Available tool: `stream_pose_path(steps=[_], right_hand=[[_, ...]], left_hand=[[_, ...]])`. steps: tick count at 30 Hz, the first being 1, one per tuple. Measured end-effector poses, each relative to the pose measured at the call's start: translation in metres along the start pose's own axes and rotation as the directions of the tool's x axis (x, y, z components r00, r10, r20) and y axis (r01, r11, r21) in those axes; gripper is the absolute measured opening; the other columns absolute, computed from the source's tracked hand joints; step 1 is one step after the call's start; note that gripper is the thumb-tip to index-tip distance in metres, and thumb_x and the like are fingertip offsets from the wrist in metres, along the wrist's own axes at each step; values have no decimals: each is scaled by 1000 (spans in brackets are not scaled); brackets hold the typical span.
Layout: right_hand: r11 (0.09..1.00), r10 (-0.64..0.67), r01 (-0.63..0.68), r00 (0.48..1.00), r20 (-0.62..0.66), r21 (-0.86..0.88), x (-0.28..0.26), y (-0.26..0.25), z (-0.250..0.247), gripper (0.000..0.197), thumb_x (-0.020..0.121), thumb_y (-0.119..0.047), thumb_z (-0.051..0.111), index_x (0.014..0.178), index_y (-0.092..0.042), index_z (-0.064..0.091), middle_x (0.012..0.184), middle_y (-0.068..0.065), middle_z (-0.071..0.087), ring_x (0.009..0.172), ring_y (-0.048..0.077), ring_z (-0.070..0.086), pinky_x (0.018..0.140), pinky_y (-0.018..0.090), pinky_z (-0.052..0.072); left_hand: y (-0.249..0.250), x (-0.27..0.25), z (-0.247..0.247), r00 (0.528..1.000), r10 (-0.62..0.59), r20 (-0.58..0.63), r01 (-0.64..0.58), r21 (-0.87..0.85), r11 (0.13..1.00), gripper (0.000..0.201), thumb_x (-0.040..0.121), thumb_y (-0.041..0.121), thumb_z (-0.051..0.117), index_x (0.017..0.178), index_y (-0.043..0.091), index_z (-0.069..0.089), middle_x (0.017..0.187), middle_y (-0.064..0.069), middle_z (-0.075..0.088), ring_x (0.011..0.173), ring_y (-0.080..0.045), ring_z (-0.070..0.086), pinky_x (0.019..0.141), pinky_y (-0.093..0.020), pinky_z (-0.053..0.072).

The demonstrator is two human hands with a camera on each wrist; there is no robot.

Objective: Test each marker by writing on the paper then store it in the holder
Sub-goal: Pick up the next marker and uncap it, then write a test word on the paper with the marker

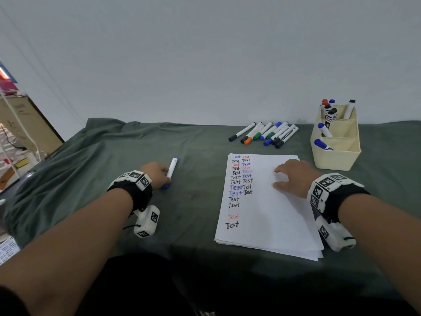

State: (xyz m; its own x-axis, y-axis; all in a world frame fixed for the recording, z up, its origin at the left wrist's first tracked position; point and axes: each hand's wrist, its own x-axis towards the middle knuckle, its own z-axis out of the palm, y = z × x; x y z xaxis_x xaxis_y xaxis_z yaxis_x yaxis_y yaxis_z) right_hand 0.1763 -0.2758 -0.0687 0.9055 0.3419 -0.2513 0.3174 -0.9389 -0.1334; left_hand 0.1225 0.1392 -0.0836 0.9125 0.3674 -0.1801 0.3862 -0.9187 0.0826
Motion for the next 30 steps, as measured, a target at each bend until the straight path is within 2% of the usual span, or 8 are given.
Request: stream_pose_path(steps=[3, 6, 10, 14, 21, 24, 26, 30], right_hand=[[1000, -6, 6, 1000, 3, 13, 4, 4, -1, 61, 96, -59, 54, 149, -29, 44, 148, 6, 44, 138, 29, 38, 112, 37, 33], [999, 7, -7, 1000, -5, 32, 5, 8, 4, 65, 96, -61, 51, 152, -29, 40, 157, 6, 36, 144, 30, 31, 116, 38, 29], [998, 38, -39, 999, 17, 53, 7, 9, 12, 72, 95, -66, 47, 157, -32, 30, 167, 5, 16, 153, 29, 15, 121, 40, 19], [996, 41, -43, 999, 28, 73, 12, 11, 16, 76, 93, -70, 46, 157, -35, 27, 168, 2, 7, 154, 27, 9, 123, 45, 19], [997, 48, -49, 999, 20, 58, 16, 14, 23, 78, 92, -72, 43, 157, -34, 25, 168, 1, 6, 153, 27, 7, 122, 46, 22], [997, 49, -49, 999, 12, 62, 15, 14, 24, 75, 92, -71, 43, 155, -35, 25, 168, 1, 7, 152, 26, 10, 120, 44, 22], [997, 43, -43, 999, 4, 68, 13, 14, 24, 73, 92, -70, 44, 153, -34, 28, 167, 2, 9, 151, 27, 12, 119, 44, 22], [996, 27, -27, 1000, 10, 86, 15, 15, 24, 71, 93, -68, 45, 152, -32, 30, 164, 5, 13, 149, 28, 14, 118, 43, 22]], left_hand=[[2, 3, 0, 1000, -14, -11, 14, 12, 1000, 36, 82, 38, 68, 113, 20, 70, 104, -4, 68, 101, -25, 62, 80, -29, 46], [10, 7, -4, 998, -23, -65, 28, 70, 997, 52, 87, 54, 58, 122, 15, 62, 122, -8, 64, 113, -28, 59, 90, -33, 45], [34, 19, -20, 985, 110, -131, -95, 116, 989, 54, 86, 57, 58, 124, 19, 63, 127, -10, 63, 116, -30, 57, 94, -34, 47], [85, 35, -33, 964, 250, -84, -229, 204, 952, 62, 90, 59, 53, 140, 23, 51, 143, -11, 50, 131, -29, 47, 109, -39, 39], [176, 69, -34, 924, 382, -15, -368, 233, 900, 58, 93, 52, 51, 143, 22, 47, 146, -6, 48, 133, -26, 45, 108, -39, 40], [203, 81, -32, 914, 406, 5, -395, 235, 888, 47, 95, 43, 50, 136, 21, 53, 131, -5, 58, 116, -25, 56, 93, -36, 49], [216, 91, -27, 904, 427, 24, -421, 227, 878, 45, 97, 40, 48, 137, 19, 52, 127, -6, 60, 112, -25, 58, 90, -34, 48], [230, 108, -16, 910, 411, 45, -411, 213, 887, 55, 101, 39, 47, 149, 15, 37, 149, -7, 42, 131, -26, 47, 103, -37, 40]])
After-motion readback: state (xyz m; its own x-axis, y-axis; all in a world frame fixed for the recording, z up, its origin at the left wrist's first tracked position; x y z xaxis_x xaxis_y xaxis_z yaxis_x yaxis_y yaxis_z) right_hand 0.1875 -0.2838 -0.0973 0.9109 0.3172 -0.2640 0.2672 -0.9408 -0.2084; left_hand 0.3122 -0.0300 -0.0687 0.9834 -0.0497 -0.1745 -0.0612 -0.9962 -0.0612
